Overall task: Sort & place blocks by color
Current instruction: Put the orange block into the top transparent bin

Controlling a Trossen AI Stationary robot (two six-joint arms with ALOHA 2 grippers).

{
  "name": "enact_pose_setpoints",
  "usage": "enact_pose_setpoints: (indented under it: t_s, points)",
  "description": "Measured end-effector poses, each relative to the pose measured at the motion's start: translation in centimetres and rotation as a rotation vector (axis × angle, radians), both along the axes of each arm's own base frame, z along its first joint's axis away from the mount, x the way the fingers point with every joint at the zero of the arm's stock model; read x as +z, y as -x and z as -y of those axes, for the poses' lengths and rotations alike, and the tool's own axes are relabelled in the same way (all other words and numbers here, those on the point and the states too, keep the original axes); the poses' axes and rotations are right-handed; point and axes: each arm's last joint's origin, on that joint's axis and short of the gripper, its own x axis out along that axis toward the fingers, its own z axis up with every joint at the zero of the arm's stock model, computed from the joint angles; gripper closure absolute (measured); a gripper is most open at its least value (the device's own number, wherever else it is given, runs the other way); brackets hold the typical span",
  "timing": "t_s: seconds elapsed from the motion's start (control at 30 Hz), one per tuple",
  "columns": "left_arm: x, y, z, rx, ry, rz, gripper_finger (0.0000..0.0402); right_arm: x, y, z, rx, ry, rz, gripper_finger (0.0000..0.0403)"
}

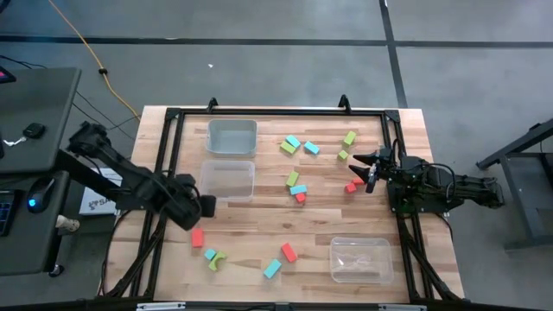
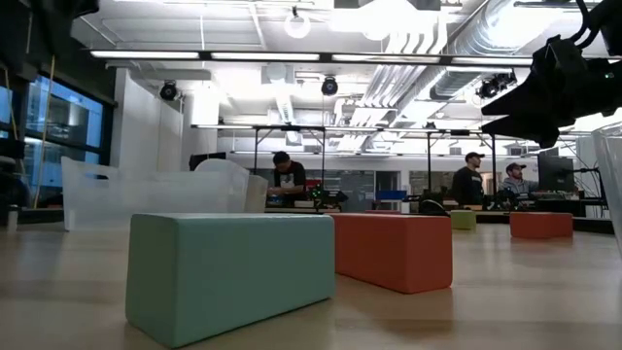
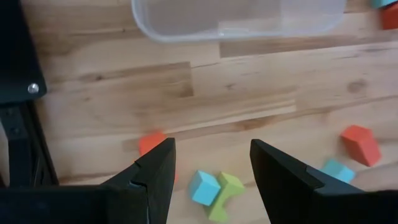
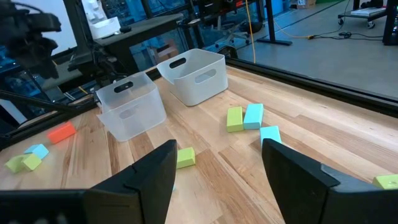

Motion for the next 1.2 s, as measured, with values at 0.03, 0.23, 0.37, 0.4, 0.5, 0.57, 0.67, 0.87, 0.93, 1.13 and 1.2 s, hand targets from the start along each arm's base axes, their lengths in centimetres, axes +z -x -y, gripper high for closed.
enact_pose_setpoints:
  t_s: [0.03, 0.23, 0.37, 0.4, 0.5, 0.57, 0.67, 0.87, 0.93, 1.13, 1.2]
  points:
    - [-0.2, -0.1, 0.3, 0.004, -0.002, -0.009, 0.0218, 0.0, 0.0, 0.0, 0.0, 0.0, 0.0, 0.0176]
    - [-1.7, -0.6, 2.3, 0.023, -0.011, -0.077, 0.0218, 0.0, 0.0, 0.0, 0.0, 0.0, 0.0, 0.0176]
    - [-2.9, -0.9, 3.7, 0.02, 0.003, -0.156, 0.0218, 0.0, 0.0, 0.0, 0.0, 0.0, 0.0, 0.0176]
    - [-3.2, -1.0, 4.0, 0.021, 0.007, -0.175, 0.0218, 0.0, 0.0, 0.0, 0.0, 0.0, 0.0, 0.0176]
    - [-4.1, -1.2, 4.8, 0.022, 0.022, -0.225, 0.0218, 0.0, 0.0, 0.0, 0.0, 0.0, 0.0, 0.0176]
    - [-4.6, -1.4, 5.2, 0.019, 0.02, -0.247, 0.0218, 0.0, 0.0, 0.0, 0.0, 0.0, 0.0, 0.0176]
    - [-5.2, -1.8, 5.6, 0.034, 0.026, -0.261, 0.0218, 0.0, 0.0, 0.0, 0.0, 0.0, 0.0, 0.0176]
    - [-6.2, -2.3, 5.9, 0.061, 0.033, -0.273, 0.0218, 0.0, 0.0, 0.0, 0.0, 0.0, 0.0, 0.0176]
    - [-6.7, -2.0, 5.7, 0.067, 0.041, -0.302, 0.0218, 0.0, 0.0, 0.0, 0.0, 0.0, 0.0, 0.0176]
    - [-6.9, -0.3, 4.4, 0.078, 0.109, -0.283, 0.0218, 0.0, 0.0, 0.0, 0.0, 0.0, 0.0, 0.0176]
    - [-6.5, 0.2, 4.0, 0.081, 0.12, -0.253, 0.0218, 0.0, 0.0, 0.0, 0.0, 0.0, 0.0, 0.0176]
